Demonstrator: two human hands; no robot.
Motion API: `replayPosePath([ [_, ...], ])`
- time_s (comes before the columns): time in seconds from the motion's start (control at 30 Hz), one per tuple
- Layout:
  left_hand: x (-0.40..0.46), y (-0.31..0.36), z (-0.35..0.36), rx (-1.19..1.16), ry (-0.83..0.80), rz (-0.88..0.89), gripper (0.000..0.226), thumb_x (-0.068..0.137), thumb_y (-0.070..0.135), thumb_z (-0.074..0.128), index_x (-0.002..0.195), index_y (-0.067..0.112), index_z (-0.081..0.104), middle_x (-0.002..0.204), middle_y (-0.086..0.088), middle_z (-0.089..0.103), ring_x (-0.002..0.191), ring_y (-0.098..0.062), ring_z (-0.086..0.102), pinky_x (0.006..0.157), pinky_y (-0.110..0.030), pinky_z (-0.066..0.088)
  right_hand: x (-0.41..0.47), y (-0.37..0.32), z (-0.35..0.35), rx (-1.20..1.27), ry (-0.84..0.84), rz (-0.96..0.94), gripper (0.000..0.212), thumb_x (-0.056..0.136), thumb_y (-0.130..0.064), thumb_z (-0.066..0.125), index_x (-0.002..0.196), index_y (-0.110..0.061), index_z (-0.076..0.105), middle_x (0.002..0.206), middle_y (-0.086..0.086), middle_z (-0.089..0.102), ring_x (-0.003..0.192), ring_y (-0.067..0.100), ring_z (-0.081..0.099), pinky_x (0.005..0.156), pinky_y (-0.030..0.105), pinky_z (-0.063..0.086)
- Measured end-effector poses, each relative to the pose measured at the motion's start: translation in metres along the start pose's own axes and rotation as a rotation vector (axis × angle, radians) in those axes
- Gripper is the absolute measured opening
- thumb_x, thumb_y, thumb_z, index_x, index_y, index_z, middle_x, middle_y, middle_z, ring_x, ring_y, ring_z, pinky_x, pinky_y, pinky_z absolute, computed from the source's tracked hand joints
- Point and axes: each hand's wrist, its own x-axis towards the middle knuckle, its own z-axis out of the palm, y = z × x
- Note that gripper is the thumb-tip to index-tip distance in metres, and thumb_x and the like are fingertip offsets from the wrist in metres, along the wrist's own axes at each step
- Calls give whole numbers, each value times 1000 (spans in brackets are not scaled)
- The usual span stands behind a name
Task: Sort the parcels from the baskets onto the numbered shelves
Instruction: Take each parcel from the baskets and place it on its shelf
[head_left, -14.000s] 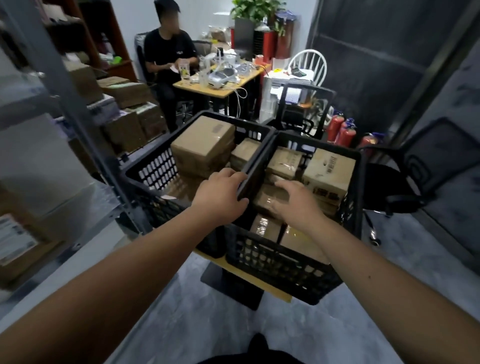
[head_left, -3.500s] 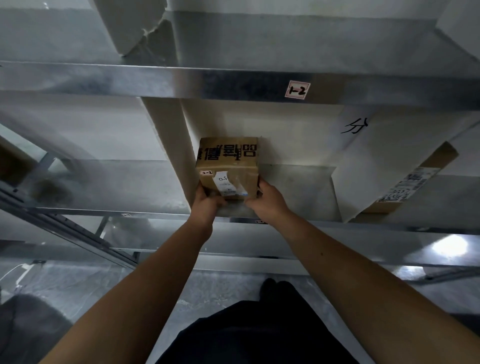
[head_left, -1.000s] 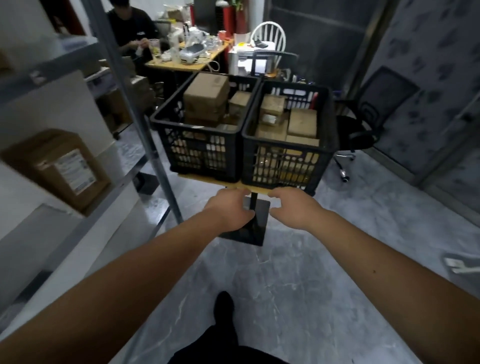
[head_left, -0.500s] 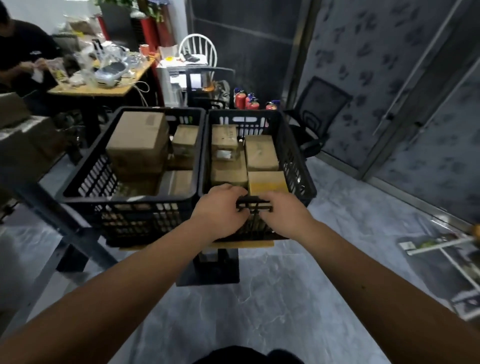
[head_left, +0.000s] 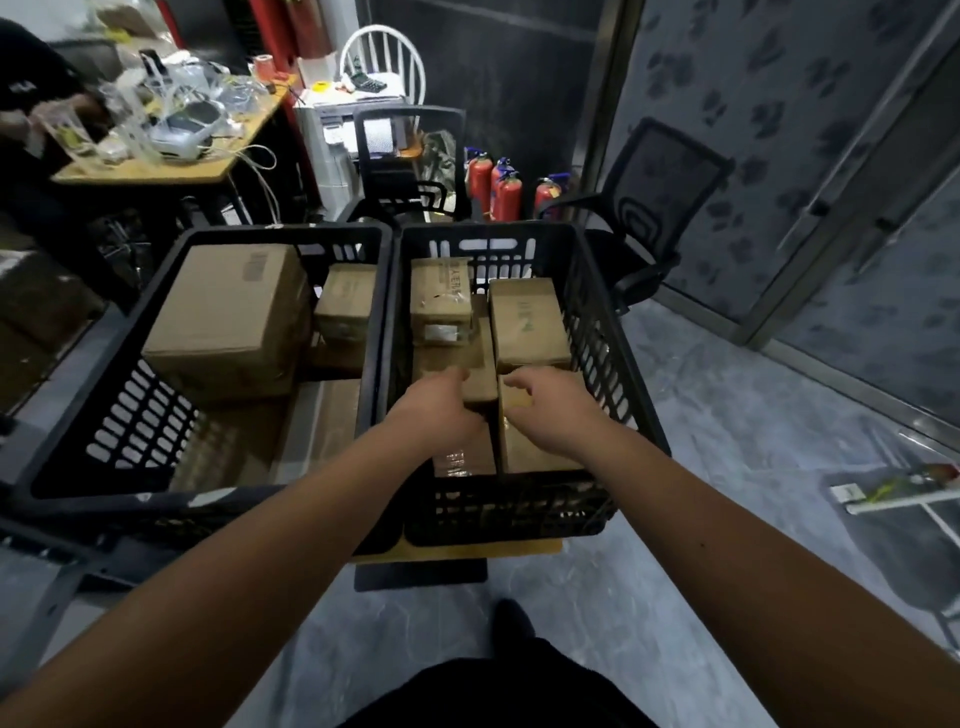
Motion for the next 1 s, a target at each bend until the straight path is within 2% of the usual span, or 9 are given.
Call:
replayPosePath([
  [0.1, 34, -3, -4, -79, 66, -87, 51, 78, 32, 67, 127, 18, 57, 117, -5, 65, 95, -23, 67, 80, -41, 61, 41, 2, -6, 76, 10, -14, 49, 95, -20, 62, 144, -19, 60, 139, 3, 65, 119, 19, 63, 89, 28, 49],
  [0.2, 65, -3, -11, -124, 133, -135, 55, 81, 25, 66, 134, 20, 56, 120, -5, 63, 96, -23, 66, 81, -41, 62, 79, 0, -13, 92, -11, -60, 51, 95, -19, 64, 145, -16, 59, 141, 4, 64, 124, 21, 61, 94, 29, 47],
  [0.3, 98, 1, -20, -182, 198, -176, 53, 82, 24, 66, 134, 22, 56, 126, -3, 60, 96, -18, 64, 81, -35, 58, 120, 3, -19, 101, -39, -81, 48, 94, -17, 64, 142, -16, 61, 137, 4, 65, 122, 21, 61, 91, 27, 46],
  [0.47, 144, 6, -30, -205, 238, -267, 60, 85, 16, 66, 142, 17, 50, 139, -9, 52, 102, -22, 62, 84, -37, 58, 178, 12, -22, 159, -119, -60, 44, 94, -13, 64, 138, -18, 62, 133, 6, 65, 113, 24, 64, 85, 31, 52],
  [0.53, 157, 7, -33, -218, 256, -316, 64, 86, 17, 68, 146, 17, 47, 145, -9, 49, 105, -22, 61, 81, -34, 53, 196, 14, -20, 190, -145, -46, 49, 94, -12, 65, 142, -19, 59, 136, 6, 64, 116, 25, 64, 87, 32, 52],
  [0.63, 171, 5, -37, -295, 289, -380, 58, 86, 19, 69, 141, 20, 50, 135, -6, 57, 108, -25, 63, 78, -34, 49, 218, 14, -13, 253, -178, -24, 62, 91, -9, 65, 150, -23, 51, 136, 5, 63, 112, 23, 62, 82, 31, 51],
  [0.73, 179, 4, -32, -353, 309, -406, 60, 85, 19, 67, 143, 22, 49, 131, -4, 58, 108, -26, 64, 76, -32, 48, 231, 12, -4, 319, -206, -10, 70, 92, -8, 61, 155, -29, 42, 136, 4, 63, 110, 24, 63, 88, 40, 58],
  [0.87, 182, 8, -23, -410, 405, -430, 71, 87, 11, 65, 153, 20, 41, 141, -9, 52, 101, -21, 61, 75, -32, 51, 235, 11, 11, 426, -159, 54, 71, 95, -2, 54, 158, -32, 38, 137, 3, 61, 105, 24, 65, 88, 46, 61],
  [1.0, 172, 18, -12, -506, 493, -473, 72, 94, 4, 60, 159, 23, 34, 149, -6, 39, 97, -13, 51, 78, -27, 45, 225, 12, 14, 530, -60, 126, 68, 95, 0, 52, 155, -32, 45, 126, -5, 64, 90, 9, 61, 67, 27, 54],
])
